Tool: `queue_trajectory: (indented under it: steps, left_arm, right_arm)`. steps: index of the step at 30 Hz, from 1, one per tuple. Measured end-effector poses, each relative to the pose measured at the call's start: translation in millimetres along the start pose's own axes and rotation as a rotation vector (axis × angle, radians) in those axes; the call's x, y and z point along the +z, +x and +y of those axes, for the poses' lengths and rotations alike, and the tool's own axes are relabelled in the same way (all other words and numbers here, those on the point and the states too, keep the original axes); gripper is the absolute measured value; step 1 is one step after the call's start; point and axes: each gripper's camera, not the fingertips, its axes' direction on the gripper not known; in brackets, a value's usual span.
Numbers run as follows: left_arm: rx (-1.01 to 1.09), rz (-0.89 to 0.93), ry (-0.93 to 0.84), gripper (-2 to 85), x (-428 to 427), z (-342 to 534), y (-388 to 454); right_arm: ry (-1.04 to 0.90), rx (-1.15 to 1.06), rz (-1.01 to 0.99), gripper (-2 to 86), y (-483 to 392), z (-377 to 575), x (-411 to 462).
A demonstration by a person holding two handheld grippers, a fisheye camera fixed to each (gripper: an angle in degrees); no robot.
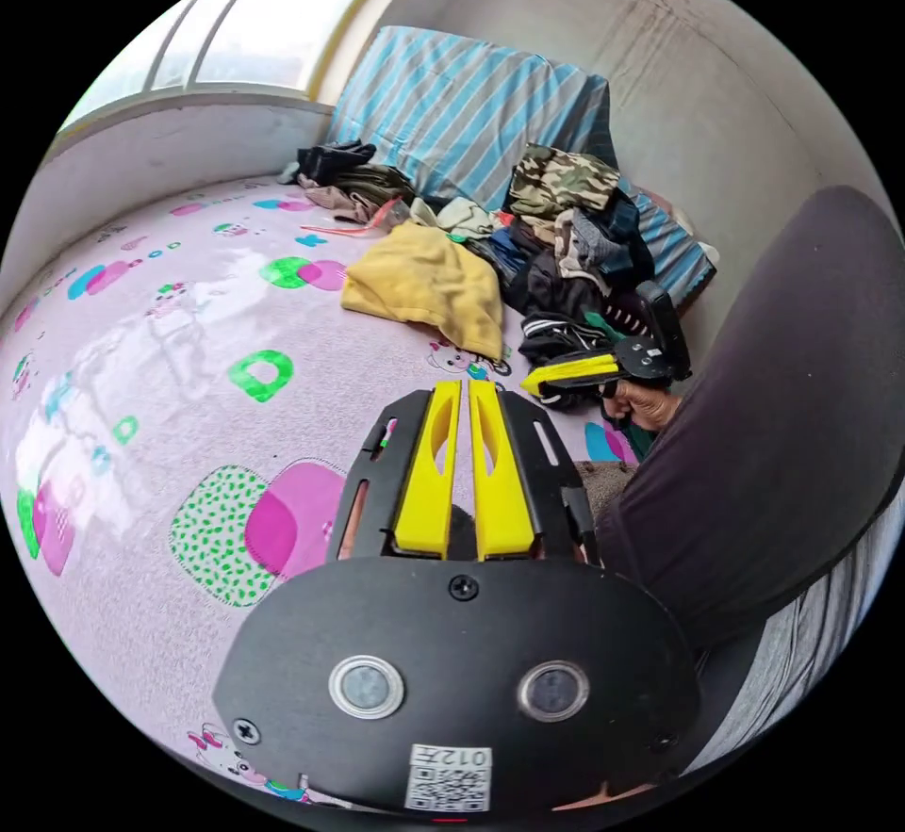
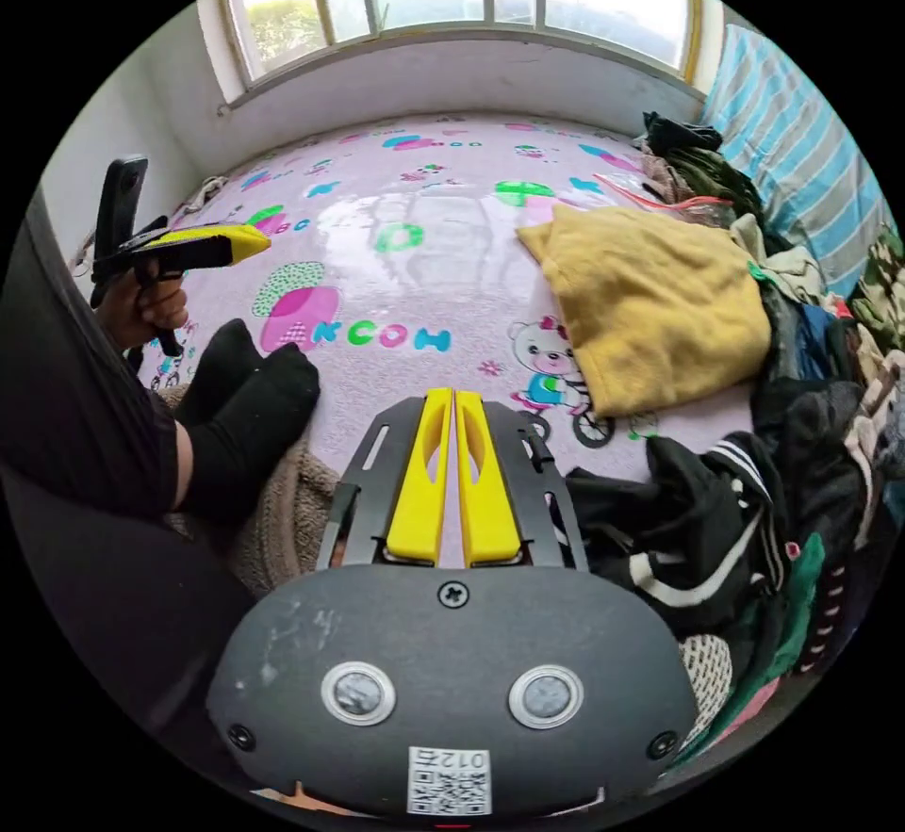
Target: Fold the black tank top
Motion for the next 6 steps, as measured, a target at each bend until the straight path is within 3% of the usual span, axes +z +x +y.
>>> queue_trajectory:
  steps: [6]
  left_arm:
    - [0.126,0.155,-0.101,4.1,96.0,-59.1,-5.7]
  right_arm:
    - [-0.029,0.174,0.389,11.0,43.1,108.2,-128.0]
